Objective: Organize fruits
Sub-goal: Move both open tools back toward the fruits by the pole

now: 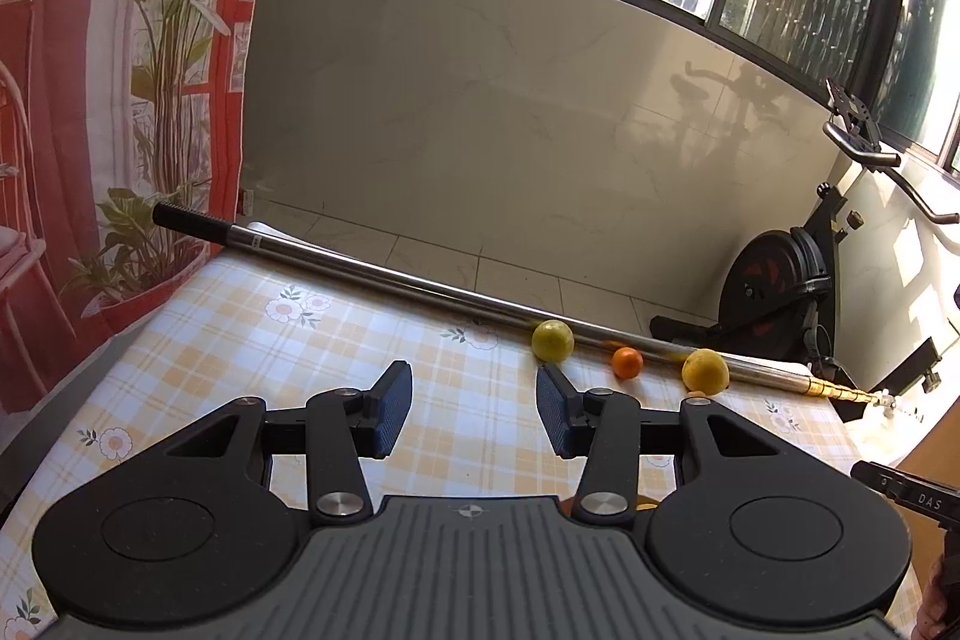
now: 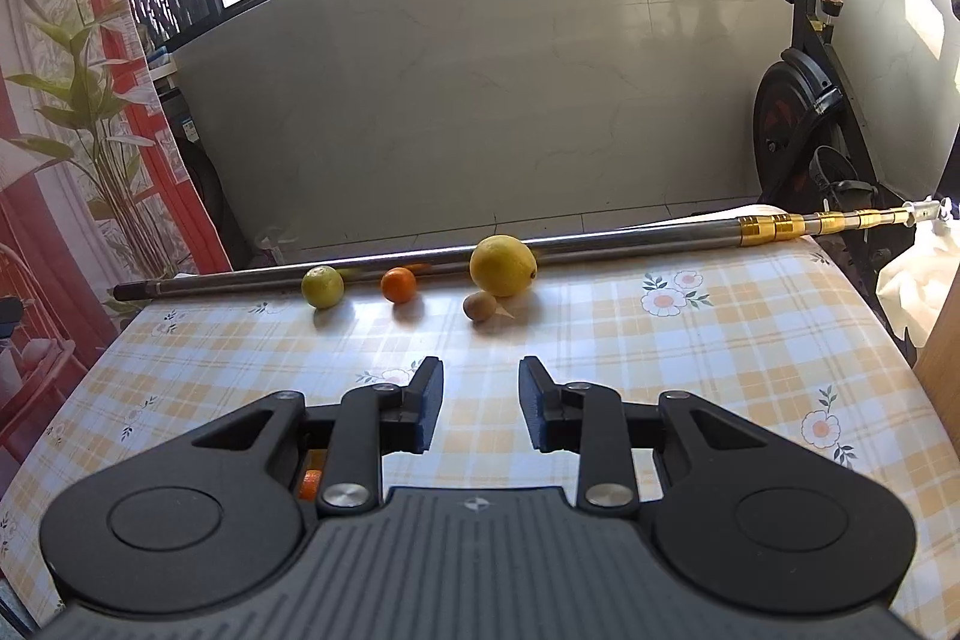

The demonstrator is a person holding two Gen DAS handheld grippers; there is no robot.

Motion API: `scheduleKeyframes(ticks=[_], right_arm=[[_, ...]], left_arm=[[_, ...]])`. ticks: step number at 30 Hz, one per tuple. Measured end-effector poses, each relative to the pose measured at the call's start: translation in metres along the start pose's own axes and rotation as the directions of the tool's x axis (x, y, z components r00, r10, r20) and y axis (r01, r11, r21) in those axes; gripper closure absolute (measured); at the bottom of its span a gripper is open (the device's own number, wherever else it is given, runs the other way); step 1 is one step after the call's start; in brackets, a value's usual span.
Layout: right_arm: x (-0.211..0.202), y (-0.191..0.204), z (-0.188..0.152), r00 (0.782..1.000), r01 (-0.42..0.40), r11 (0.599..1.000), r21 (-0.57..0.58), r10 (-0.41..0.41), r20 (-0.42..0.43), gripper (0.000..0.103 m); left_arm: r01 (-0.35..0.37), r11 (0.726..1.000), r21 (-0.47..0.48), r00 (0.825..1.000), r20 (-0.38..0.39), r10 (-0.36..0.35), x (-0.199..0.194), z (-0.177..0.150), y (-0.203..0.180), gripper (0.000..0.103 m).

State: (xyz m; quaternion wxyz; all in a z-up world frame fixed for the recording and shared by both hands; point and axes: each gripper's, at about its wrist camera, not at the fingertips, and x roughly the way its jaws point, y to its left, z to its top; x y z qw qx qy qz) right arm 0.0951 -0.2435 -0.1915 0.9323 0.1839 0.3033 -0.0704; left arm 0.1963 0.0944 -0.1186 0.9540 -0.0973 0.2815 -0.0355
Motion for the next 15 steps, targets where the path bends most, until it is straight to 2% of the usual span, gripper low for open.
scheduleKeyframes(ticks=[5, 9, 12, 14, 15], right_arm=[[0.016, -0.014, 0.004, 1.000, 0.010, 1.000, 0.017, -0.011, 0.013, 0.072], [0.030, -0.024, 0.007, 1.000, 0.010, 1.000, 0.027, -0.010, 0.007, 0.071], [0.043, -0.028, 0.013, 1.000, 0.014, 1.000, 0.008, -0.015, 0.012, 0.066], [0.052, -0.030, 0.017, 1.000, 0.012, 1.000, 0.005, -0.012, 0.018, 0.062], [0.059, -0.033, 0.020, 1.000, 0.006, 1.000, 0.010, -0.006, 0.024, 0.057]], left_arm=[[0.027, 0.999, 0.043, 1.000, -0.003, -0.026, 0.018, 0.007, -0.022, 0.052], [0.048, 0.997, 0.062, 0.999, -0.015, -0.047, 0.039, 0.012, -0.038, 0.042], [0.059, 0.997, 0.059, 0.998, -0.019, -0.058, 0.060, 0.018, -0.046, 0.033], [0.060, 0.996, 0.069, 0.998, -0.023, -0.058, 0.073, 0.022, -0.052, 0.032], [0.057, 0.995, 0.081, 0.998, -0.032, -0.055, 0.082, 0.025, -0.057, 0.029]])
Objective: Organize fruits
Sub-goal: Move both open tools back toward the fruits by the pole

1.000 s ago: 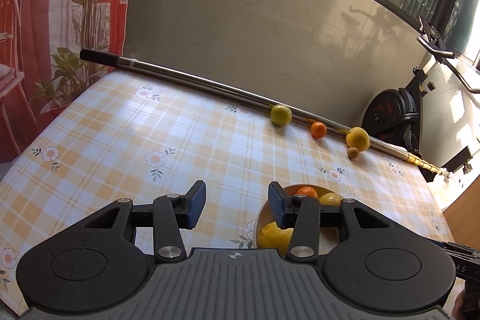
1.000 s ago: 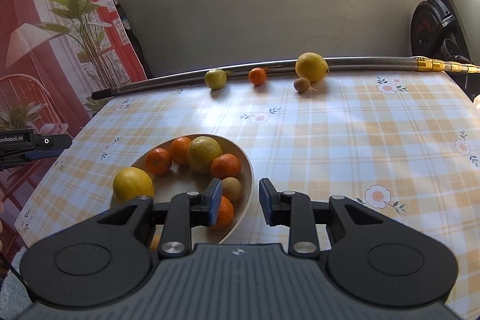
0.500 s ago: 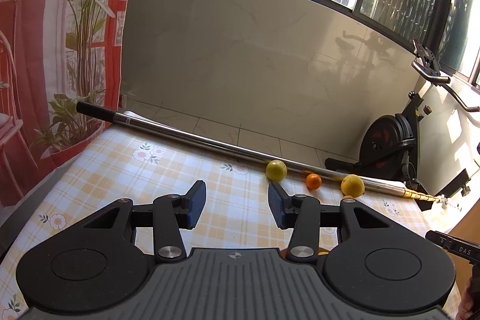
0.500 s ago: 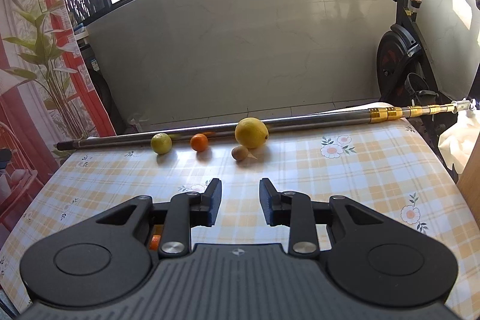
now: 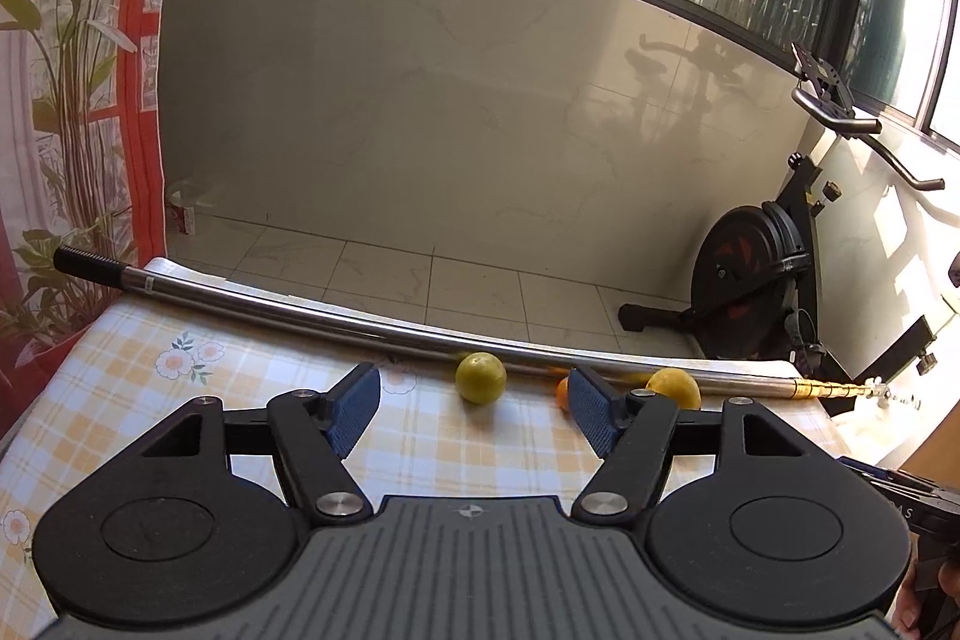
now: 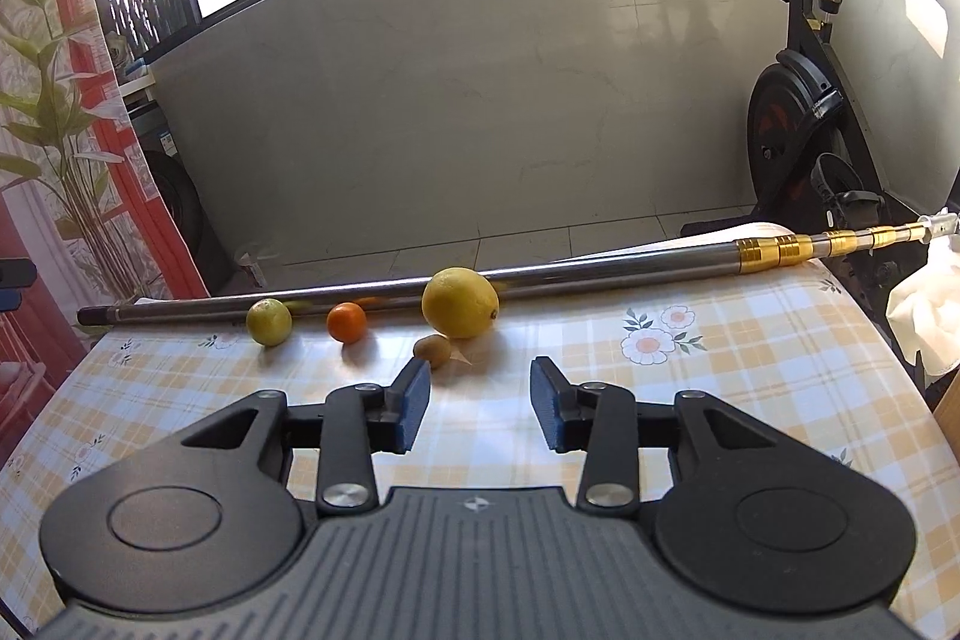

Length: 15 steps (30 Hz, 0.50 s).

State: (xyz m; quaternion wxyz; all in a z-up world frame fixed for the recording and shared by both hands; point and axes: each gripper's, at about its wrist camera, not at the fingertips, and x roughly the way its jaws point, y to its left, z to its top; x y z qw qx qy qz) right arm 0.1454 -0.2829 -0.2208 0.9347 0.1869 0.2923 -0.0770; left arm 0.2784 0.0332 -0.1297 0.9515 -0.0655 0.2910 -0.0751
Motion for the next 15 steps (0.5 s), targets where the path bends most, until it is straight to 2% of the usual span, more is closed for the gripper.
scheduleKeyframes(ticks=[1, 4, 7, 11, 13, 15], right_arm=[[0.006, -0.002, 0.003, 1.000, -0.012, 1.000, 0.008, 0.012, 0.004, 0.052], [0.030, -0.005, 0.012, 0.998, -0.065, 0.998, 0.007, 0.065, -0.008, 0.045], [0.050, -0.005, 0.021, 0.998, -0.058, 0.998, -0.015, 0.058, -0.040, 0.045], [0.067, -0.007, 0.031, 0.997, -0.065, 0.998, -0.005, 0.065, -0.041, 0.045], [0.075, -0.011, 0.035, 0.997, -0.066, 0.998, 0.020, 0.066, -0.039, 0.044], [0.081, -0.013, 0.036, 0.996, -0.068, 0.997, 0.030, 0.070, -0.048, 0.044]], left_arm=[[-0.006, 1.000, 0.005, 1.000, -0.012, 0.006, 0.008, 0.003, -0.002, 0.027], [0.001, 1.000, -0.020, 0.997, -0.074, -0.002, 0.037, 0.015, -0.005, 0.024], [0.026, 0.998, -0.052, 0.992, -0.123, -0.032, 0.072, 0.027, -0.004, 0.022], [0.030, 0.996, -0.080, 0.986, -0.164, -0.043, 0.127, 0.032, 0.002, 0.021], [0.072, 0.990, -0.118, 0.976, -0.199, -0.094, 0.158, 0.027, 0.010, 0.021], [0.065, 0.983, -0.172, 0.965, -0.239, -0.106, 0.182, 0.019, 0.018, 0.021]])
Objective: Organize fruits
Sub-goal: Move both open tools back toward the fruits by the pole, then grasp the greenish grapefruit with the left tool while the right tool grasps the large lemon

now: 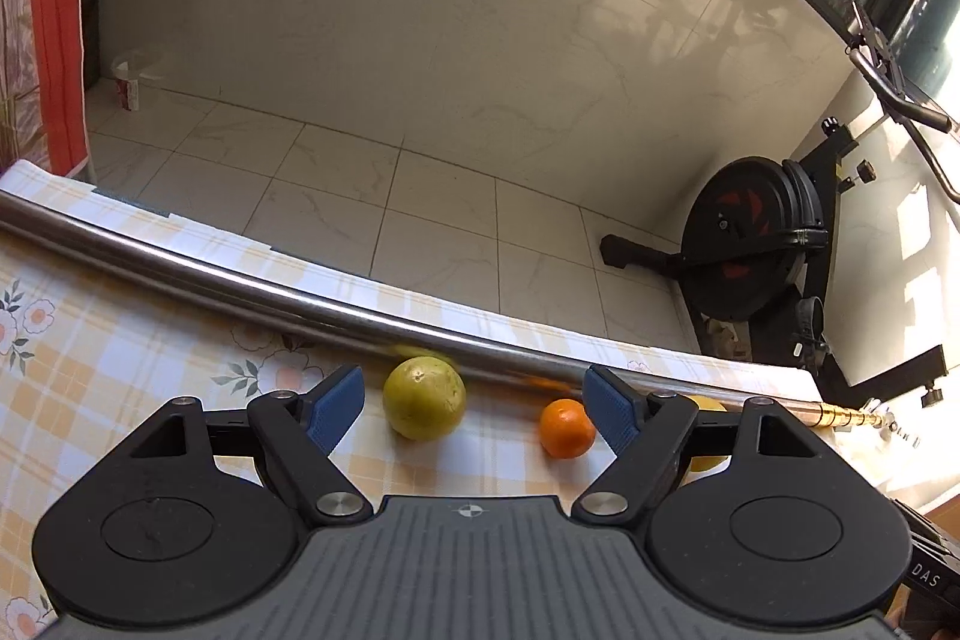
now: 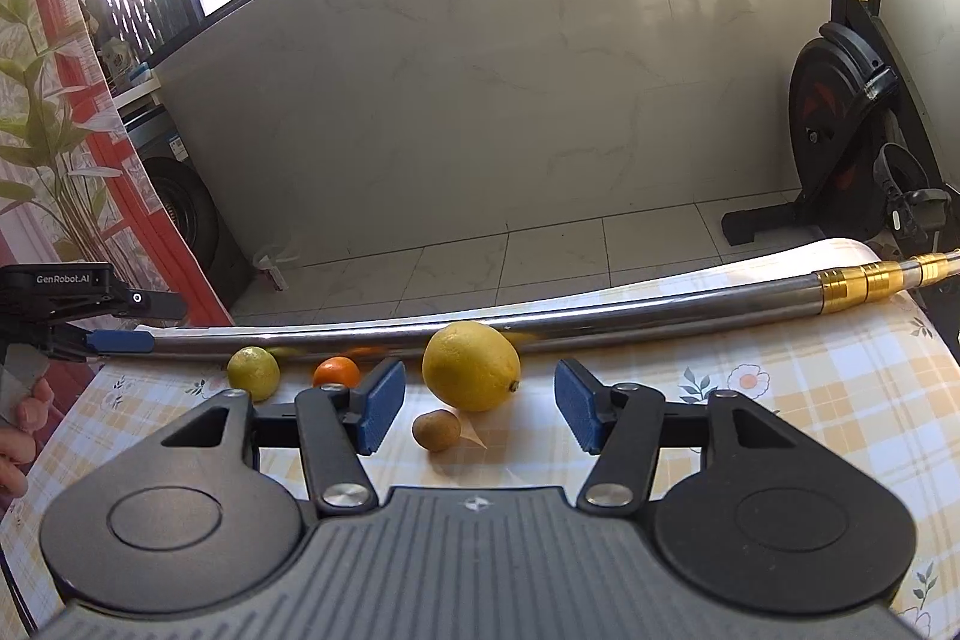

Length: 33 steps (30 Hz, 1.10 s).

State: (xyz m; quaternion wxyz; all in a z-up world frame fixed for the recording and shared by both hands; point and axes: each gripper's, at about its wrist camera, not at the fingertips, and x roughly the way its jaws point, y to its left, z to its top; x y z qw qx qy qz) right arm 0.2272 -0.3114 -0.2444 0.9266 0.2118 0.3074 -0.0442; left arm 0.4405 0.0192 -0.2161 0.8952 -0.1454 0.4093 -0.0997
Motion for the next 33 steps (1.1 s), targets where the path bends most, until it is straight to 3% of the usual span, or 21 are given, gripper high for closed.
scheduleKeyframes(ticks=[3, 10, 14, 17, 19, 26, 30, 33], right_arm=[[0.009, -0.002, 0.000, 1.000, 0.004, 1.000, -0.016, -0.004, -0.022, 0.044], [0.027, -0.005, -0.001, 0.998, -0.010, 0.999, -0.033, 0.008, -0.066, 0.044], [0.037, -0.005, 0.001, 0.998, -0.013, 0.999, -0.034, 0.011, -0.069, 0.042], [0.041, -0.002, 0.002, 0.998, -0.007, 0.998, -0.059, 0.003, -0.066, 0.037], [0.045, -0.003, 0.003, 0.998, -0.005, 0.998, -0.065, 0.000, -0.069, 0.036], [0.067, 0.006, 0.009, 0.997, -0.004, 0.997, -0.080, -0.003, -0.081, 0.035], [0.089, 0.013, 0.009, 0.990, 0.003, 0.995, -0.099, -0.017, -0.143, 0.030], [0.104, 0.017, 0.008, 0.983, 0.045, 0.990, -0.137, -0.068, -0.168, 0.030]], left_arm=[[-0.032, 0.999, -0.034, 0.999, -0.032, 0.031, 0.028, -0.006, 0.011, 0.021], [-0.053, 0.997, 0.062, 0.998, -0.043, 0.055, 0.058, -0.011, 0.007, 0.021], [-0.081, 0.994, 0.068, 0.995, -0.058, 0.085, 0.070, -0.011, 0.004, 0.023], [-0.090, 0.992, 0.084, 0.994, -0.057, 0.095, 0.074, -0.013, 0.004, 0.036], [-0.061, 0.995, 0.083, 0.994, -0.081, 0.068, 0.078, -0.014, 0.004, 0.055], [-0.027, 0.991, 0.133, 0.995, -0.091, 0.040, 0.061, -0.021, 0.008, 0.055], [-0.006, 0.992, 0.126, 0.998, -0.064, 0.015, 0.038, -0.024, 0.013, 0.055], [0.017, 0.991, 0.131, 0.999, -0.044, -0.012, 0.021, -0.025, 0.015, 0.055]])
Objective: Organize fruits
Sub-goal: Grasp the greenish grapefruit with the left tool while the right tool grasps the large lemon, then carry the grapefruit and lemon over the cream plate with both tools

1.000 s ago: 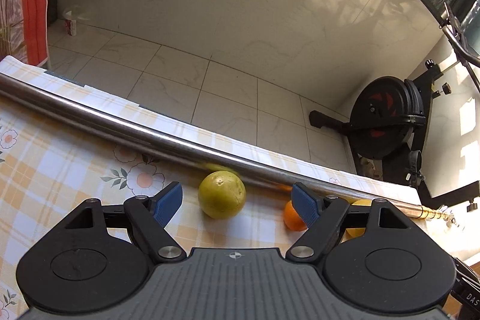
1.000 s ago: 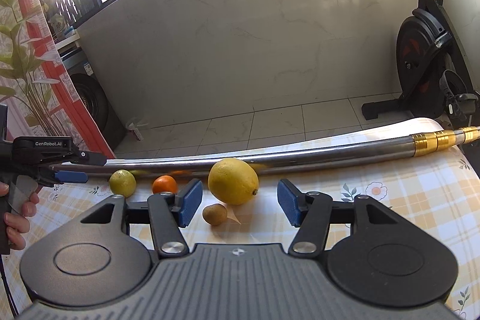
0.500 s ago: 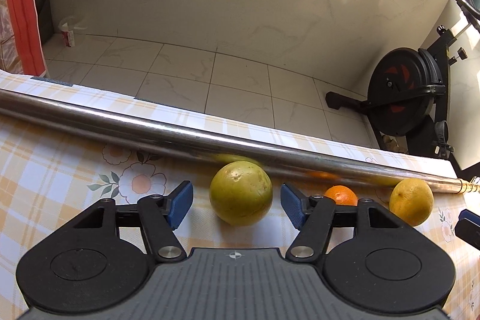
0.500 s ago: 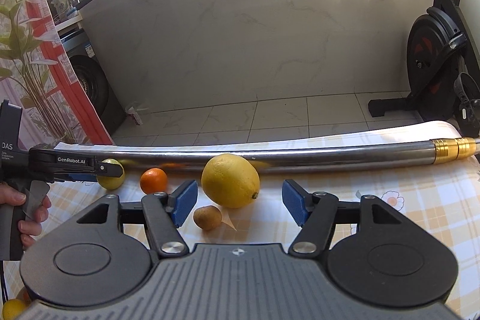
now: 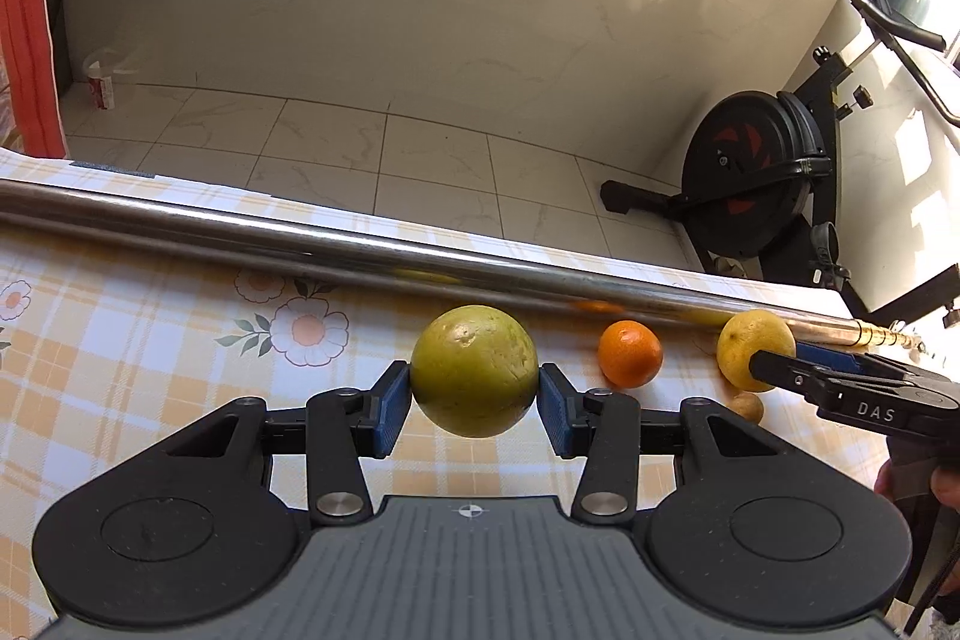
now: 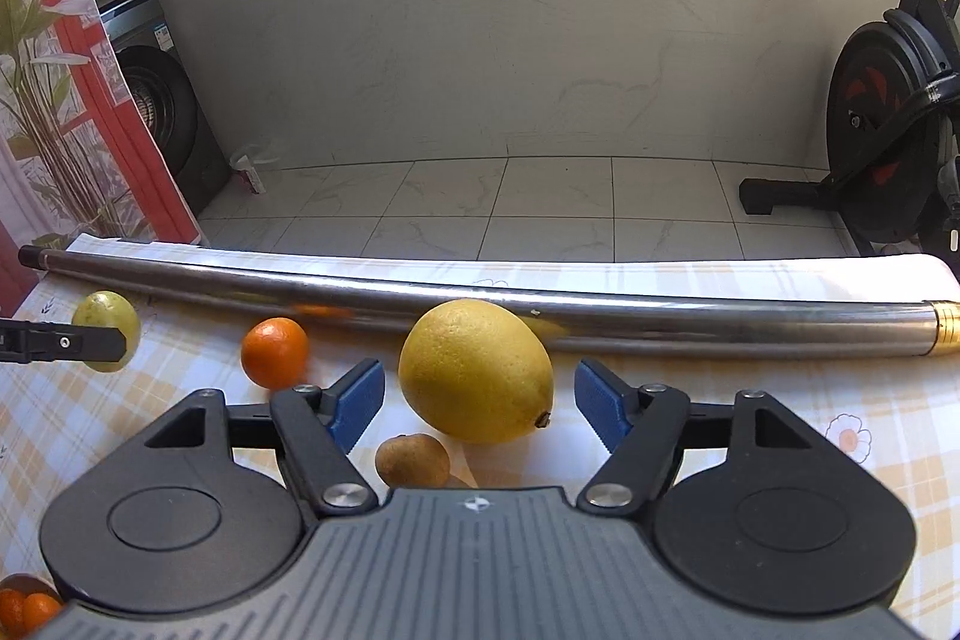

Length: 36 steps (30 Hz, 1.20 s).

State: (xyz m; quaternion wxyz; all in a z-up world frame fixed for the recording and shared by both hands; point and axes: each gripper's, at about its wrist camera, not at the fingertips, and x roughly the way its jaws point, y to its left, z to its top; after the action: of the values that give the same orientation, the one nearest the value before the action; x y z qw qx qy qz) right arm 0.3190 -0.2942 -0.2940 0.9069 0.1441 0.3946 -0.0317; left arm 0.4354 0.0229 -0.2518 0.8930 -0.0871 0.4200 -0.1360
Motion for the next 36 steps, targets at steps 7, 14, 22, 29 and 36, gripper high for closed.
scheduleKeyframes(ticks=[7, 14, 22, 29, 36], right_arm=[[0.014, 0.003, 0.003, 0.999, 0.001, 1.000, 0.009, -0.001, -0.034, 0.040], [-0.013, 0.017, -0.003, 0.999, 0.037, 0.999, -0.003, -0.037, 0.009, 0.040], [-0.097, 0.043, -0.007, 0.997, -0.014, 0.998, -0.056, 0.018, 0.080, 0.040], [-0.161, 0.081, -0.031, 0.993, -0.079, 0.991, -0.107, 0.088, 0.081, 0.040], [-0.172, 0.123, -0.074, 0.984, -0.174, 0.977, -0.126, 0.170, -0.046, 0.040]], left_arm=[[0.029, 0.999, 0.028, 0.999, 0.036, -0.030, -0.028, -0.006, -0.005, 0.055], [0.030, 0.998, 0.050, 0.995, 0.095, -0.034, -0.066, -0.016, -0.012, 0.055], [0.083, 0.995, 0.061, 0.987, 0.133, -0.090, -0.120, -0.028, -0.027, 0.055], [0.113, 0.988, 0.101, 0.982, 0.141, -0.126, -0.169, -0.049, -0.034, 0.055], [0.121, 0.983, 0.134, 0.988, 0.080, -0.133, -0.191, -0.076, -0.024, 0.055]])
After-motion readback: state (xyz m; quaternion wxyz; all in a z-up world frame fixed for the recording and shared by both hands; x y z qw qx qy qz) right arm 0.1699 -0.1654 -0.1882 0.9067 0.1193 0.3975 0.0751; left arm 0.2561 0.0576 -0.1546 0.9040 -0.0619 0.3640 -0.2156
